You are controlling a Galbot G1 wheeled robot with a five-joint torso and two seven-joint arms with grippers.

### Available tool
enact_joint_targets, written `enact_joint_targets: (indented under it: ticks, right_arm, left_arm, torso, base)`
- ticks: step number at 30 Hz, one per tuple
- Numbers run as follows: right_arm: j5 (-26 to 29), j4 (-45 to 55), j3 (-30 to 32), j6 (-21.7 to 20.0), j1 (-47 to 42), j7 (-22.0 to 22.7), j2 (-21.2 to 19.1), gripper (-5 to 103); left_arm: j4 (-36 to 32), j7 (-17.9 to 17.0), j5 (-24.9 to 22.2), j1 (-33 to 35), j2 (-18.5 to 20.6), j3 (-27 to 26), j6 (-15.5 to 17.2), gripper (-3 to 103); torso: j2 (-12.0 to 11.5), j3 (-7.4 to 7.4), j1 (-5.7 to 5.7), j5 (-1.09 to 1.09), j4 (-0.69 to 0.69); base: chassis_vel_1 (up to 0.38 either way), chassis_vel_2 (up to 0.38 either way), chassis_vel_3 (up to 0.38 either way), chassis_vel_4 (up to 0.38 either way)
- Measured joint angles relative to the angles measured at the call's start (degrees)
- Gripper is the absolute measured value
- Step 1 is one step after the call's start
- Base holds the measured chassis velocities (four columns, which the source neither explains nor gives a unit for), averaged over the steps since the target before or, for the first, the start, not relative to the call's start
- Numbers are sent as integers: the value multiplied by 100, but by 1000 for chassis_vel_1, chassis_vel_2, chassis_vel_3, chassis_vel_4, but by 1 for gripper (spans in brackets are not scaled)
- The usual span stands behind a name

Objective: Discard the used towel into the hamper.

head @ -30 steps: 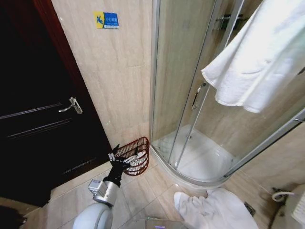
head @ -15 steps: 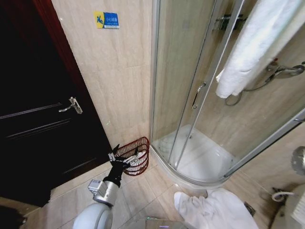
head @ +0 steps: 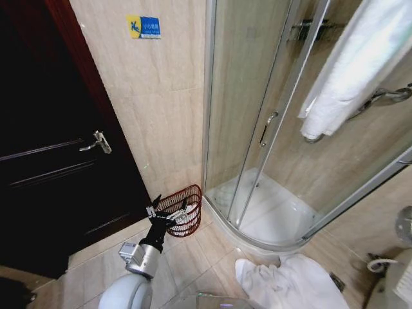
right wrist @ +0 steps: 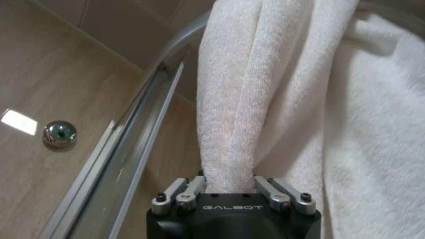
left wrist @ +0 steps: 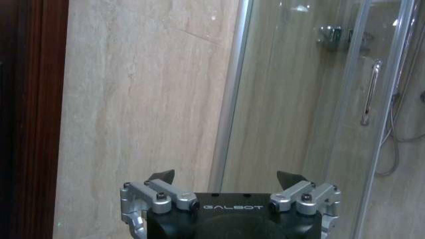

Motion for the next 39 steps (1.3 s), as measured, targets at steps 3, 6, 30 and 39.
enact_joint_targets:
  ticks: [3, 6, 30, 39]
  right_arm:
    - [29, 72, 43, 23, -65, 20, -126, 19]
    - [112, 245, 176, 127, -215, 75, -234, 14]
    - [101, 2197, 3160, 782, -4096, 245, -1078, 14]
    - [414, 2937, 4786, 1062, -6329, 333, -618, 13]
  left_arm:
    - [0, 0, 0, 0, 0, 0, 0, 100]
    - [0, 0, 0, 0, 0, 0, 0, 100]
    - [0, 0, 0, 0, 0, 0, 0, 100]
    - [0, 0, 0, 0, 0, 0, 0, 100]
  torso:
    - [0, 0, 0, 0, -1]
    - [0, 0, 0, -1, 2]
    - [3, -2, 0, -13, 5]
    - [-2, 0, -3, 8, -7]
  base:
    - [0, 0, 0, 0]
    - [0, 0, 0, 0]
    - [0, 0, 0, 0]
    - [0, 0, 0, 0]
